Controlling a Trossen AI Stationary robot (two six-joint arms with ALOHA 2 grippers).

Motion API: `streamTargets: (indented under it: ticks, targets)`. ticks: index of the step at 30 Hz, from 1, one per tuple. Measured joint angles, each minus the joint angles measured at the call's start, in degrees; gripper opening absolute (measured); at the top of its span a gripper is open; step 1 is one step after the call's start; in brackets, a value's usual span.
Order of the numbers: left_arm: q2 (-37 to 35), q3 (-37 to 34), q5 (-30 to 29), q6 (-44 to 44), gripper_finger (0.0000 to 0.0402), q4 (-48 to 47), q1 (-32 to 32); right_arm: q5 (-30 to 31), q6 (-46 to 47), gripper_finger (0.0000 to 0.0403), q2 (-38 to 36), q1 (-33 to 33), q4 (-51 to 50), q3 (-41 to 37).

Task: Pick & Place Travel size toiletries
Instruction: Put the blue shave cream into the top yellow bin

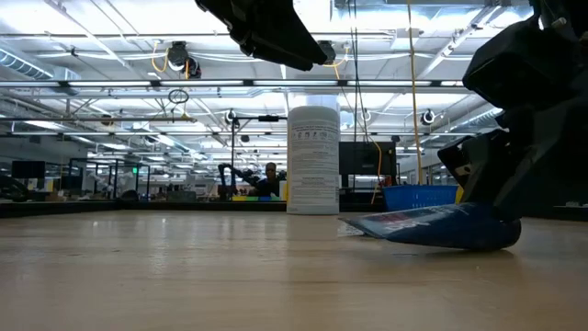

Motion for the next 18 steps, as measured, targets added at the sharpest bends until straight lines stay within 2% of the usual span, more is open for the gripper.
streamTargets:
  ticks: [4, 7, 11, 18]
  targets:
    - [0.0, 0.0, 0.0, 0.0, 0.0255, 0.0, 0.0, -0.1, 1.3, 0.0187, 0.2, 0.0, -1.4, -0.1]
    - [0.0, 0.0, 0.0, 0.0, 0.0255, 0.0, 0.0, 0.3, 1.4, 0.0218, 0.1, 0.0, -0.6, -0.1]
    - [0.0, 0.0, 0.0, 0.0, 0.0255, 0.0, 0.0, 1.5, 1.1, 0.0225, 0.2, 0.0, -0.7, -0.1]
    - [0.0, 0.0, 0.0, 0.0, 0.0255, 0.0, 0.0, 1.5, 1.0, 0.0198, 0.1, 0.0, -0.3, -0.1]
